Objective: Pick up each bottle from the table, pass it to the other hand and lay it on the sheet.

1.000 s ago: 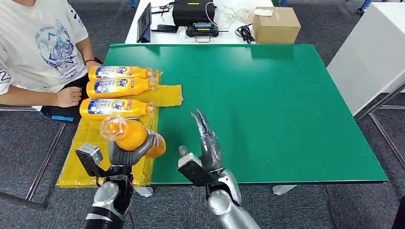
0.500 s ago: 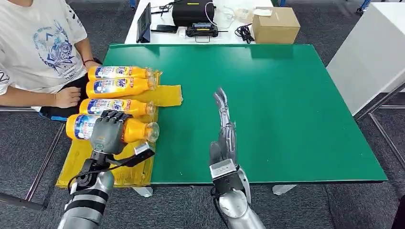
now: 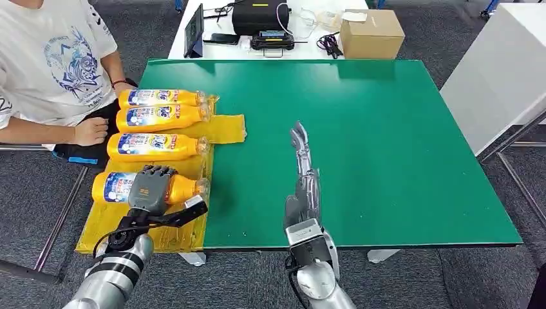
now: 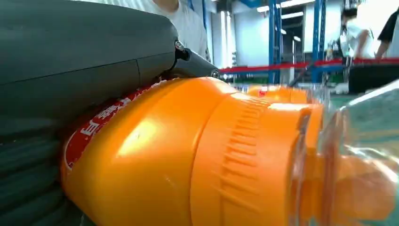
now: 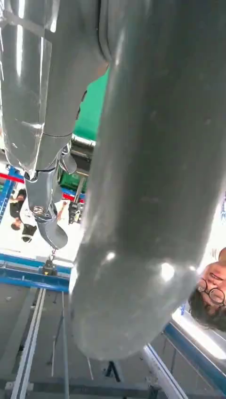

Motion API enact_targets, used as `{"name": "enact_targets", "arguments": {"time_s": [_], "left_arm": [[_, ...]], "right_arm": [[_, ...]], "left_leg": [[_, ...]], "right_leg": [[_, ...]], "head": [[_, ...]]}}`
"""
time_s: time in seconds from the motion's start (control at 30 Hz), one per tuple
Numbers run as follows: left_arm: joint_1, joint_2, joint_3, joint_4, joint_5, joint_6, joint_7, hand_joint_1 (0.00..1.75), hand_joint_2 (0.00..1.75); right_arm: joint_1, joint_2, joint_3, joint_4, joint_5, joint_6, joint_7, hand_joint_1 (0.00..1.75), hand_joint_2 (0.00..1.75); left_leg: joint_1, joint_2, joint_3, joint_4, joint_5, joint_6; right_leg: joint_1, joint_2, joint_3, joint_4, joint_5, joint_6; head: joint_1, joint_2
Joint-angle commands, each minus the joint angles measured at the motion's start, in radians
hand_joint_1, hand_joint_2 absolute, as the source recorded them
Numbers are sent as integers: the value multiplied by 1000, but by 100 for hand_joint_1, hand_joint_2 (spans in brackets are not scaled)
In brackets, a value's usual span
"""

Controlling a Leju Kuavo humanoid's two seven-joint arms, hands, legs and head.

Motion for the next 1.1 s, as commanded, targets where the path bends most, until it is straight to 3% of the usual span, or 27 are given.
{"name": "enact_targets", "arguments": {"time_s": [0.03,0.23,0.27,0.67,0.7,0.83,0.93,0.97,1.1], "left_arm": [[-74,36,-41,153,3,-1,-1,175,175],[-74,36,-41,153,3,-1,-1,175,175],[-82,40,-40,181,15,-4,-8,175,175],[-139,66,-69,296,65,-227,-15,175,175],[-150,64,-64,320,78,-309,-1,0,175],[-140,45,7,310,223,-438,-76,0,175],[-131,43,70,310,384,-641,-136,0,175],[-127,47,79,309,410,-673,-145,0,0],[-108,71,69,309,519,-796,-165,0,0]], "right_arm": [[-14,-35,-14,7,-4,2,3,0,0],[-14,-35,-14,7,-4,2,3,0,0],[-14,-34,-13,13,-5,9,-1,0,175],[-31,-16,-10,79,-9,77,17,0,175],[-34,-16,-11,85,-7,87,25,0,175],[-39,-9,-26,102,-11,104,30,0,175],[-50,-4,-31,134,-26,126,29,0,175],[-53,-3,-32,142,-30,130,28,0,175],[-73,2,-31,192,-49,144,22,0,175]], "left_leg": [[1,0,2,0,-1,-1],[0,0,2,-1,0,-1],[1,0,4,0,-1,-1],[1,0,7,-2,-1,-1],[0,-1,7,-2,0,-1],[0,-1,11,-2,0,-1],[0,1,15,-3,-1,-1],[0,1,15,-3,-1,-1],[0,-2,20,-4,0,-2]], "right_leg": [[1,-1,2,-1,-1,-1],[0,0,2,-1,0,-1],[1,0,5,-1,-1,-2],[1,1,8,-1,0,-2],[0,0,8,-1,0,-1],[0,1,12,-1,0,-1],[0,3,16,-2,0,-2],[0,2,16,-2,0,-2],[0,0,21,-3,0,-2]], "head": [[0,0],[0,0],[0,0],[0,0],[0,0],[0,0],[0,0],[-1,0],[0,0]]}}
